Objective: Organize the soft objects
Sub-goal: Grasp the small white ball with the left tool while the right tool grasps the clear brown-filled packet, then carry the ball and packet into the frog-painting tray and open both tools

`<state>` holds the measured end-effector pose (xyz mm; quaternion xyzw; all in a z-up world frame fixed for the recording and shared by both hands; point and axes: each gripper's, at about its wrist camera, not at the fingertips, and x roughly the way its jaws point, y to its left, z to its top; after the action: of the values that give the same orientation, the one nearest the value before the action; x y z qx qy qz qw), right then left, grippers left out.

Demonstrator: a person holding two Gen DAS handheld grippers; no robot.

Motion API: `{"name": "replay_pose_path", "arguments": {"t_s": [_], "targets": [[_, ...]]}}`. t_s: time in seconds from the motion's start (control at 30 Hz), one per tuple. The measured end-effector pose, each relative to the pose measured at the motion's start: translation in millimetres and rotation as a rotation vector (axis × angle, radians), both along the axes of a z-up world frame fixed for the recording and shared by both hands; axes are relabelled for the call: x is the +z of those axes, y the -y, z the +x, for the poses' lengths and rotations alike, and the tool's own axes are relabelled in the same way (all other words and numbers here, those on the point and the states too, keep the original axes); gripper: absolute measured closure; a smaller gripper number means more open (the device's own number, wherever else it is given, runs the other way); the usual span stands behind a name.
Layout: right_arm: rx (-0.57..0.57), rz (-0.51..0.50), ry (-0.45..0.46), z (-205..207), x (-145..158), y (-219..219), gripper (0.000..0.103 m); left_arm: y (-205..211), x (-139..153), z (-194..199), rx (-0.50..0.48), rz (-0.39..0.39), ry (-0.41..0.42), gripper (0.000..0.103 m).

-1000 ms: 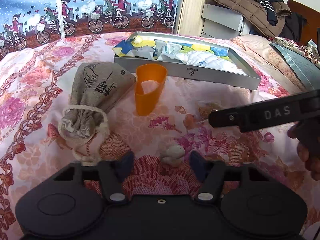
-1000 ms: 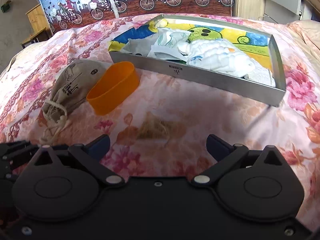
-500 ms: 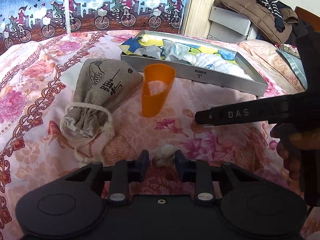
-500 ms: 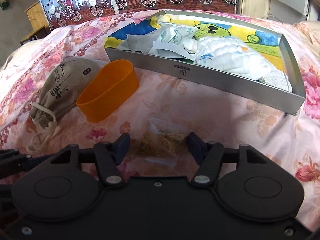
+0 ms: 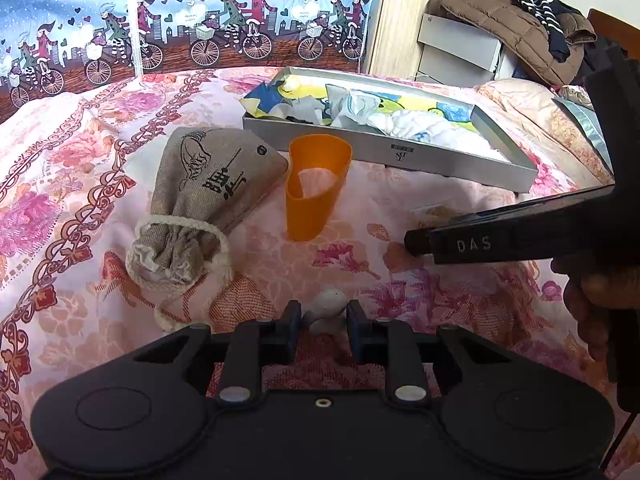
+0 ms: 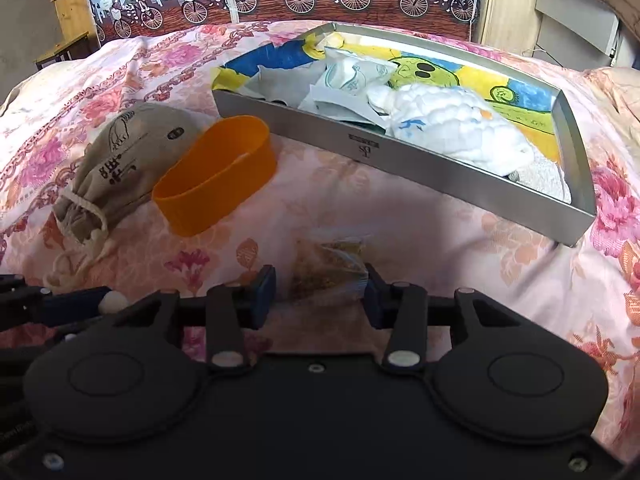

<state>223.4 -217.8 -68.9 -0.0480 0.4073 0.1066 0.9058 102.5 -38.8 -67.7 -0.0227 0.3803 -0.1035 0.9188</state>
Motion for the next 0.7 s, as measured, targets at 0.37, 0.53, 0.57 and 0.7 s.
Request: {"name": "replay_pose_path", "arguments": {"t_s": [0.37,0.53,0.57,0.7], "targets": [[-0.001,-0.007,0.072,-15,33,8,0.067,-4,11,1,0.023,-0.033,0.063,0.077],[-0.069,0.072,0.158,-16,65,30,0.067,-9,28,7,0.042,-0.085,0.1,0.077],[-0.084,0.08,0.173,-17,69,34,0.067,-11,33,11,0.047,-0.101,0.096,0.077],[-0.137,0.103,0.212,-15,80,57,0.067,-13,54,37,0.057,-0.138,0.11,0.077]]}}
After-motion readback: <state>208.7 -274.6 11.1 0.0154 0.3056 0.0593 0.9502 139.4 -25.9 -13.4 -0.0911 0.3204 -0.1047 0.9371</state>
